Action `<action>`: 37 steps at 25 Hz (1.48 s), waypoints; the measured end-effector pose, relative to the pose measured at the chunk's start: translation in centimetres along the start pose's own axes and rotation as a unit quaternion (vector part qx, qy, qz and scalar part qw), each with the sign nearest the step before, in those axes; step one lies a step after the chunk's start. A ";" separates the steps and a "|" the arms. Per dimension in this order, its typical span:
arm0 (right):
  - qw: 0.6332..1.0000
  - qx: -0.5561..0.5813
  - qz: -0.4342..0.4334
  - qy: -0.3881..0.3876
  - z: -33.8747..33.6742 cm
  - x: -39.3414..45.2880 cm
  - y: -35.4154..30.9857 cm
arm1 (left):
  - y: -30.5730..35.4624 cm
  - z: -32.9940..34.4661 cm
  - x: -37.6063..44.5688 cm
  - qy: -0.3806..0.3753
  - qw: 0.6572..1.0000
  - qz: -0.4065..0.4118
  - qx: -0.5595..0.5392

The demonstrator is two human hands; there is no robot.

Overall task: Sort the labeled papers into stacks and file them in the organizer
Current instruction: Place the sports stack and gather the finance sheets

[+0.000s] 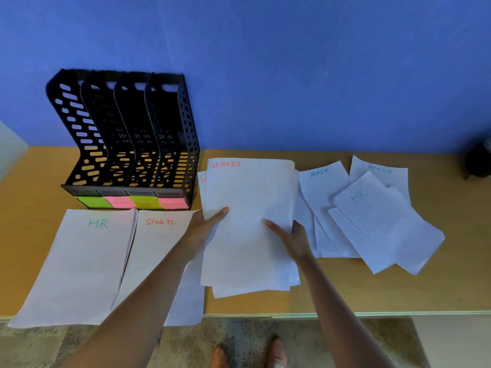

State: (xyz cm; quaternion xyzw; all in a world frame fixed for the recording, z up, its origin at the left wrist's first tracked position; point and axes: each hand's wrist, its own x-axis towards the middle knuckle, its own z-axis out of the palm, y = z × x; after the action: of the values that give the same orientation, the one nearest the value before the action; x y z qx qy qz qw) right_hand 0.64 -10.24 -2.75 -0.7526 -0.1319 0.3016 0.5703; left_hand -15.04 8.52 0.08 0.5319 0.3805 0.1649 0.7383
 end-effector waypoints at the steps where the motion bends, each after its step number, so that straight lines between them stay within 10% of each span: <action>1: 1.000 0.018 -0.003 0.004 0.0 0.1 -0.4 | 0.7 0.7 0.0 -0.003 1.000 0.014 -0.005; 10: 0.957 0.111 -0.250 0.098 0.8 -2.2 -5.5 | 3.9 6.3 -0.4 0.051 0.993 0.100 0.031; 19: 0.961 0.049 -0.264 0.058 -1.2 -1.8 -1.4 | 1.6 5.3 -0.4 0.058 0.995 0.059 0.056; 28: 0.940 -0.001 -0.327 0.099 2.1 -2.6 -4.2 | 3.3 7.9 -0.8 0.094 0.977 0.184 0.045; 37: 0.970 -0.093 -0.216 0.061 1.7 -1.9 0.7 | -2.3 4.9 -0.5 0.109 0.989 0.072 0.074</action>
State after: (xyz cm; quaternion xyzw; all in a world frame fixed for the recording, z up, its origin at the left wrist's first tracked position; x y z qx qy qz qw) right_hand -2.00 -10.16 -3.11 -0.7731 -0.2836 0.1115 0.5563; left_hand -12.14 4.13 -1.10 0.5903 0.4302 0.2459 0.6373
